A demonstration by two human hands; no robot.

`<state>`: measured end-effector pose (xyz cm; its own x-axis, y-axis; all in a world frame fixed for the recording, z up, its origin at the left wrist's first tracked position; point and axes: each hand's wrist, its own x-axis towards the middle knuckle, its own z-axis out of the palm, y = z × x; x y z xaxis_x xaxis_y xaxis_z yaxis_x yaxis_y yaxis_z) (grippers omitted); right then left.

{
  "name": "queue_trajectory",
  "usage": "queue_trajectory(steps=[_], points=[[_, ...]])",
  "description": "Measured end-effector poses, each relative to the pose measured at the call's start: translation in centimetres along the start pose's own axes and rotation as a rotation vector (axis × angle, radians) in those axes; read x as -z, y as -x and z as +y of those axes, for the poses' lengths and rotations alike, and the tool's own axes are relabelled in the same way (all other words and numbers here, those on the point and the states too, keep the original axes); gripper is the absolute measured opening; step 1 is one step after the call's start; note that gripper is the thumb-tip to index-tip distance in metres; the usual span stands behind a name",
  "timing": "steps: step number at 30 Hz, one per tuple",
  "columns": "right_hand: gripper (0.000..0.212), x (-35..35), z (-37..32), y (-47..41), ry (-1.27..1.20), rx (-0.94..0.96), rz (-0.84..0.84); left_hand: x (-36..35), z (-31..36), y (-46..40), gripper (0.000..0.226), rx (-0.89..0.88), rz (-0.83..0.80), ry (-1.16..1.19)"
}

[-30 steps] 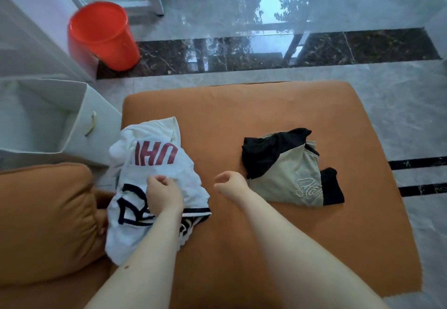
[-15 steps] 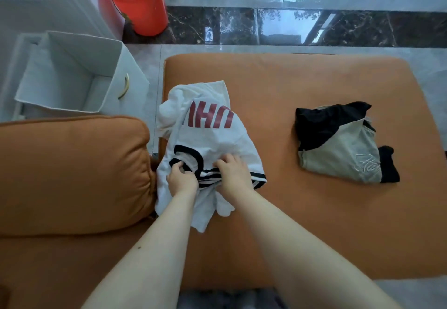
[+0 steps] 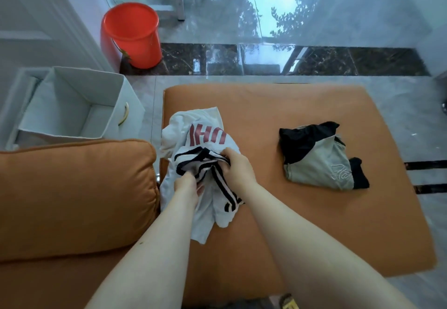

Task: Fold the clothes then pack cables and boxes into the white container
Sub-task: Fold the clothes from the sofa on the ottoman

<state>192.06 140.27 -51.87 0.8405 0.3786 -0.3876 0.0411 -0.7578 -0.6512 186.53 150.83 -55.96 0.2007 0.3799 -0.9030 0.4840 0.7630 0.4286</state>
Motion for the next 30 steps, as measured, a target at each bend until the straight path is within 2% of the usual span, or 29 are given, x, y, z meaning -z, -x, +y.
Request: queue_trajectory(steps=[4,6,10,14,17,20,24,27,28,30], points=[[0.016,6.4,-3.4,1.0,-0.114,0.045,0.052,-2.2,5.5,6.5,0.044,-0.061,-0.138,0.152],[0.013,10.0,-5.3,1.6,-0.137,0.075,0.084,-3.4,8.7,9.8,0.052,-0.086,-0.209,0.123],[0.018,17.9,-10.3,3.3,-0.207,0.162,0.168,-6.6,14.4,18.1,0.051,-0.197,-0.417,-0.016],[0.019,25.5,-15.8,6.0,-0.143,0.285,0.331,-9.7,19.3,26.6,0.072,-0.280,-0.617,-0.038],[0.019,31.1,-19.3,9.1,-0.113,0.367,0.435,-11.3,22.1,33.4,0.071,-0.367,-0.734,-0.031],[0.024,35.0,-21.8,11.7,-0.044,0.422,0.501,-12.3,23.8,39.3,0.053,-0.463,-0.895,-0.081],[0.032,38.8,-23.6,15.1,0.074,0.439,0.577,-13.3,25.0,46.0,0.018,-0.634,-0.948,-0.198],[0.033,40.6,-24.1,17.1,0.114,0.453,0.643,-13.9,25.4,49.2,0.005,-0.737,-0.925,-0.298],[0.032,40.9,-24.2,17.5,0.110,0.462,0.655,-14.1,25.4,49.9,0.009,-0.762,-0.917,-0.300],[0.030,41.6,-24.6,18.6,0.081,0.495,0.654,-14.5,25.3,51.4,0.049,-0.818,-0.871,-0.282]])
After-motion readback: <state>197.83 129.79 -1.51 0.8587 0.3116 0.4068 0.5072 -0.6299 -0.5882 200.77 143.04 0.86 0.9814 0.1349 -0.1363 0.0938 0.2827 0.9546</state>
